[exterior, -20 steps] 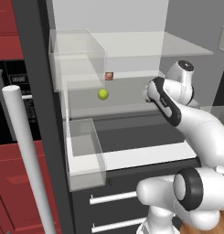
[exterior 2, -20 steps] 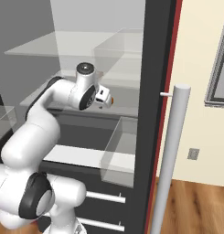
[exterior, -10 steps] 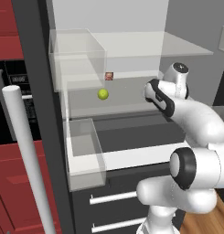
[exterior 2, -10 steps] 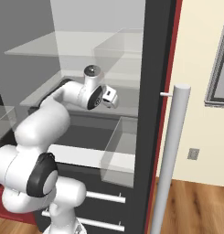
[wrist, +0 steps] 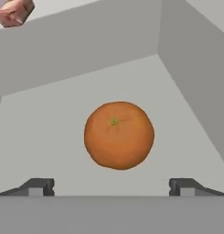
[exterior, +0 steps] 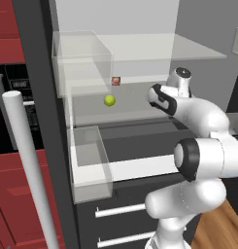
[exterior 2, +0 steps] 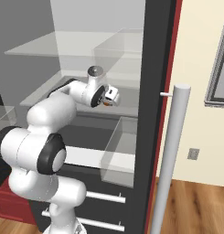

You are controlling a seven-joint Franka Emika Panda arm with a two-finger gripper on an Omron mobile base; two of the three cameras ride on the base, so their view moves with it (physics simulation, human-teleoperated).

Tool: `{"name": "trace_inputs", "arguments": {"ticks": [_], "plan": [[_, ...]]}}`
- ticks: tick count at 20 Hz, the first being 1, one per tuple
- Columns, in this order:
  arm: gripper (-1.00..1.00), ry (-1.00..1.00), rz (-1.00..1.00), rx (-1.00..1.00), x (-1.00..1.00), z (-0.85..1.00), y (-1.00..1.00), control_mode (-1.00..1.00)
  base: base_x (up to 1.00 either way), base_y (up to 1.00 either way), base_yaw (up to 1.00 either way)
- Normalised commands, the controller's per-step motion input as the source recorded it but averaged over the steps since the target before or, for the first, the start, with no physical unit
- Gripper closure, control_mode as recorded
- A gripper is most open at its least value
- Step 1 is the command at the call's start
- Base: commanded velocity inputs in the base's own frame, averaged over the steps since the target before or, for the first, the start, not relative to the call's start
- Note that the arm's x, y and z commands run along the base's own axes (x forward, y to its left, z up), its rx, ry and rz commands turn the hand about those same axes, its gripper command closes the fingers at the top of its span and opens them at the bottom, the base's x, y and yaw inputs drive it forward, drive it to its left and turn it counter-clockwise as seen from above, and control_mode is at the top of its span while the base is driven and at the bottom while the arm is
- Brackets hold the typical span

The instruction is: Pick the tangerine and pear from the fridge and place them on the plate next to the blender to make a fruit smoothie.

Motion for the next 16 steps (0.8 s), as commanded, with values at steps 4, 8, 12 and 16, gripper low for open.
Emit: {"name": "trace_inputs", "arguments": {"ticks": [4,8,12,16], "plan": [[-1.0,0.01,0.0,0.0,0.52,-0.09,-0.02,-1.0,0.0,0.0,0.0],[-1.0,0.0,0.0,0.0,0.15,-0.13,-0.15,-1.0,0.0,0.0,0.0],[-1.0,0.0,0.0,0.0,0.02,-0.16,-0.15,-1.0,0.0,0.0,0.0],[1.0,0.04,0.0,0.0,0.0,-0.25,-0.03,-1.0,0.0,0.0,0.0]]}}
